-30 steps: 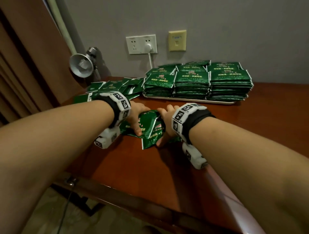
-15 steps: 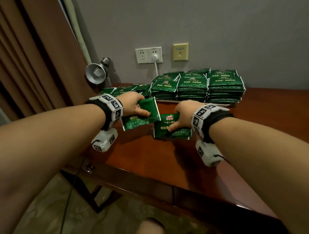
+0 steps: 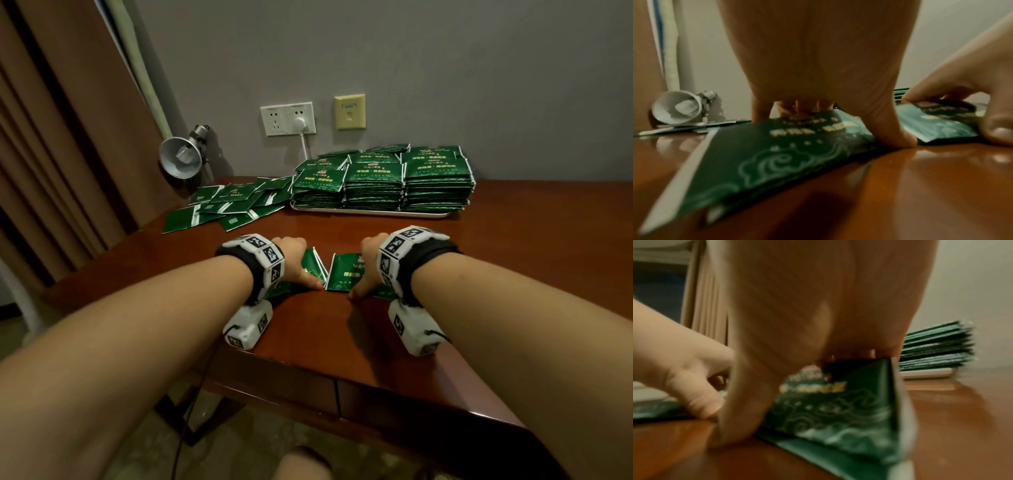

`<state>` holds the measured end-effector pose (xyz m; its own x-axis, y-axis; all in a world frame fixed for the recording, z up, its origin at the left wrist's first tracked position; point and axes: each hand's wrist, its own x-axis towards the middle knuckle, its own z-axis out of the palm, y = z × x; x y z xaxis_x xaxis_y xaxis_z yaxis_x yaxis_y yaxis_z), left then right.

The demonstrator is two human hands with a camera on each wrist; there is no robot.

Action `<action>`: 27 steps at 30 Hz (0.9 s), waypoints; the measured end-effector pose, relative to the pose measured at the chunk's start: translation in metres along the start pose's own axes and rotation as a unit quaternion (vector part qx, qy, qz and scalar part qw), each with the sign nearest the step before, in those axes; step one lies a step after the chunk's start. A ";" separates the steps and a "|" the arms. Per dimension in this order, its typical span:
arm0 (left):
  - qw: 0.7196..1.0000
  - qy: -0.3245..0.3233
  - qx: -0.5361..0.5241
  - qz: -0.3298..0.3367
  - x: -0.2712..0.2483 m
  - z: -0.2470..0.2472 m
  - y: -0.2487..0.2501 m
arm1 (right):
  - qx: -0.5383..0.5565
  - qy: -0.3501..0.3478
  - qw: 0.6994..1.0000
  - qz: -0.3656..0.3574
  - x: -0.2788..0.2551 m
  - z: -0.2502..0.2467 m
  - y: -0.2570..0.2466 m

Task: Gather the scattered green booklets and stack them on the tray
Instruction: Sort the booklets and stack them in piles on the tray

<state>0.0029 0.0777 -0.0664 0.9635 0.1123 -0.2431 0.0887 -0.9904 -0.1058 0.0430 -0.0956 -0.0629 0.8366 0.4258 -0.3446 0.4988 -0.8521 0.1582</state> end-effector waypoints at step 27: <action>0.979 0.154 -0.056 0.123 0.113 -0.168 0.068 | 0.050 0.159 0.981 0.101 0.035 -0.097 0.176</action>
<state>0.1599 0.0093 0.0605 0.9882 -0.1423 0.0567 -0.1442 -0.9891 0.0297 0.1824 -0.2012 0.0426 0.9524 0.3047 -0.0060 0.3038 -0.9478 0.0964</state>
